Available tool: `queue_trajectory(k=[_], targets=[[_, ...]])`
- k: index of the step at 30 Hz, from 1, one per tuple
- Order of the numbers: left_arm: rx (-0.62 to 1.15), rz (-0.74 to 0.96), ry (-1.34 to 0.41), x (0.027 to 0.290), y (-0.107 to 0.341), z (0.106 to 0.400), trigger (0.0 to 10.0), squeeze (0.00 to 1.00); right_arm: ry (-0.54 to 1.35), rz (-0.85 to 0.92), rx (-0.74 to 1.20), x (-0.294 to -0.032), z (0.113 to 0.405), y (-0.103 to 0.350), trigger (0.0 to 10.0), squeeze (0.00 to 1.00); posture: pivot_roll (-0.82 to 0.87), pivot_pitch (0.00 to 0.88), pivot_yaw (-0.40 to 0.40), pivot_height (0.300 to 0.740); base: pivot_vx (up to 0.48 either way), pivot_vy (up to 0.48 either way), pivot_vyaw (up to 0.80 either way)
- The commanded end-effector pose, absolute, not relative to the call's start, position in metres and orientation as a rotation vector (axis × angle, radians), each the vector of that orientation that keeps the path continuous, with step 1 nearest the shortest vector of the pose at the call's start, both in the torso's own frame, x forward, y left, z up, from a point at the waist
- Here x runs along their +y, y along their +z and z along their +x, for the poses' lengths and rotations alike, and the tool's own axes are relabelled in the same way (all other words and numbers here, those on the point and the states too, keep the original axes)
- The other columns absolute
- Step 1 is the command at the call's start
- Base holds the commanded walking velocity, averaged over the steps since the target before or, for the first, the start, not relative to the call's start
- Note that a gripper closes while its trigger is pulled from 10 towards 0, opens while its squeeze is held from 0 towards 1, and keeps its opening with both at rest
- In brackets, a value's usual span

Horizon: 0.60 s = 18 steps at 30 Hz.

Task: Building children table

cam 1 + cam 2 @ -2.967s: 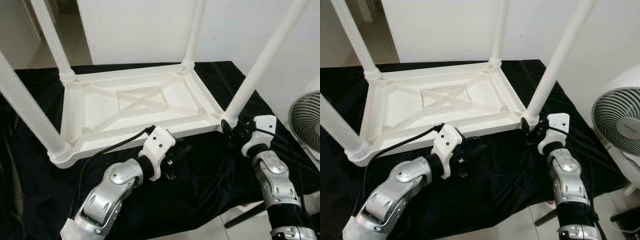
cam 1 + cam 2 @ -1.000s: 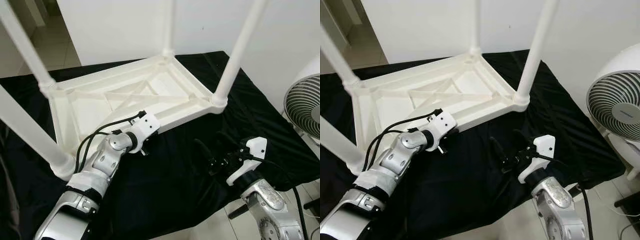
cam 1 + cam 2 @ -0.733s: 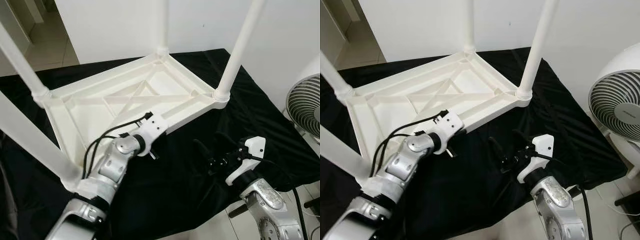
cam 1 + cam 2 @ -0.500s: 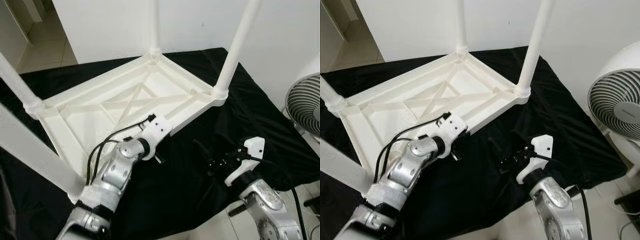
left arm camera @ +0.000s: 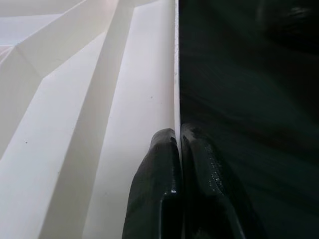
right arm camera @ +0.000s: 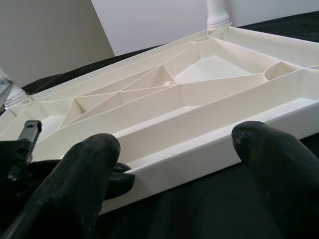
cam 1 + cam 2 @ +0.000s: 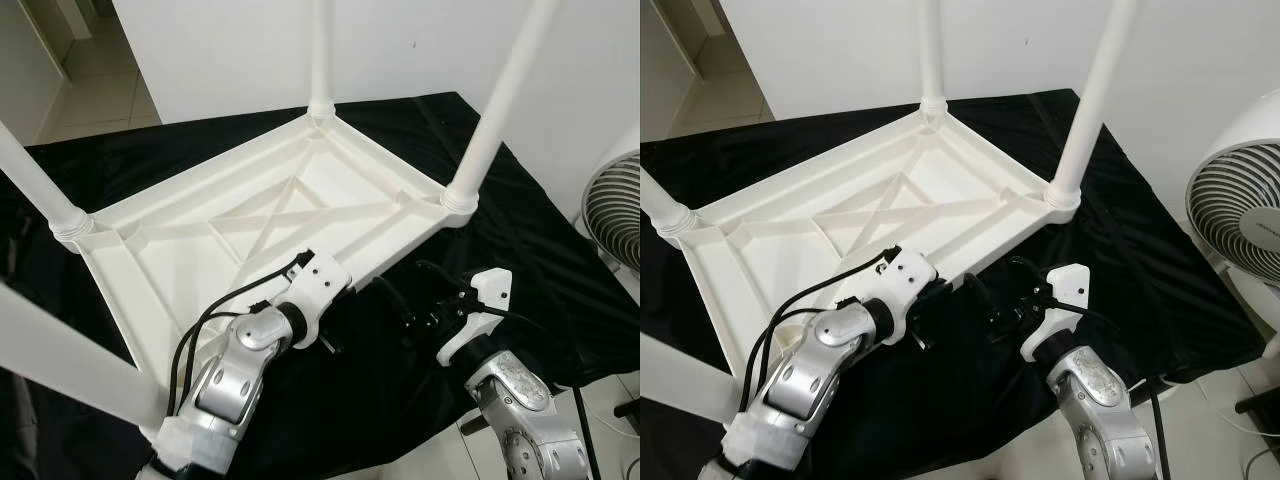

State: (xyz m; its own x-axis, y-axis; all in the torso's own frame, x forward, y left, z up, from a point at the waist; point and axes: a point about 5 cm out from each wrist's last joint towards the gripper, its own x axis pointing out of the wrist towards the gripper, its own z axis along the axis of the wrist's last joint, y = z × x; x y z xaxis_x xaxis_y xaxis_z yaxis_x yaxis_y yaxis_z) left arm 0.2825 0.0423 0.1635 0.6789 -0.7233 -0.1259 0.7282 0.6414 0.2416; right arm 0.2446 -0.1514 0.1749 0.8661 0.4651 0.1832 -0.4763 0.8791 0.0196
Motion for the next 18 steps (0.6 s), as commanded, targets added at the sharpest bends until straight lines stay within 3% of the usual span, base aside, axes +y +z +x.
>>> queue_trajectory(k=[1, 3, 4, 11, 12, 13, 18], targets=[[-0.088, 0.224, -0.855, 0.0386, 0.1787, 0.2745, 10.0, 0.0, 0.497, 0.062, -0.164, -0.1501, 0.2438, 0.1713, 10.0, 0.0, -0.02, 0.16, 0.055, 0.74, 0.0, 0.0, 0.0], [-0.082, 0.207, -0.837, 0.0404, 0.1802, 0.2745, 10.0, 0.0, 0.5, 0.062, -0.165, -0.1494, 0.2447, 0.1711, 10.0, 0.0, -0.01, 0.159, 0.053, 0.74, 0.0, 0.0, 0.0], [-0.075, 0.2, -0.829, 0.041, 0.1798, 0.2756, 10.0, 1.0, 0.503, 0.063, -0.164, -0.1488, 0.2452, 0.1711, 10.0, 0.0, -0.01, 0.158, 0.049, 0.74, 0.0, 0.0, 0.0], [-0.074, 0.2, -0.815, 0.0408, 0.1805, 0.2772, 10.0, 1.0, 0.516, 0.066, -0.167, -0.1469, 0.2467, 0.1715, 10.0, 0.0, -0.01, 0.154, 0.046, 0.74, 0.0, 0.0, 0.0], [-0.074, 0.21, -0.819, 0.0399, 0.1799, 0.2769, 10.0, 0.67, 0.517, 0.065, -0.168, -0.1469, 0.2471, 0.1719, 10.0, 0.0, -0.01, 0.152, 0.045, 0.74, 0.0, 0.0, 0.0], [-0.075, 0.219, -0.828, 0.0385, 0.1792, 0.2762, 10.0, 0.0, 0.517, 0.064, -0.169, -0.147, 0.2474, 0.1723, 10.0, 0.0, -0.02, 0.149, 0.046, 0.74, 0.0, 0.0, 0.0], [-0.083, 0.224, -0.86, 0.0345, 0.1794, 0.2731, 10.0, 0.0, 0.515, 0.061, -0.175, -0.1473, 0.2477, 0.1736, 10.0, 0.0, -0.02, 0.149, 0.05, 0.74, 0.0, 0.0, 0.0]])
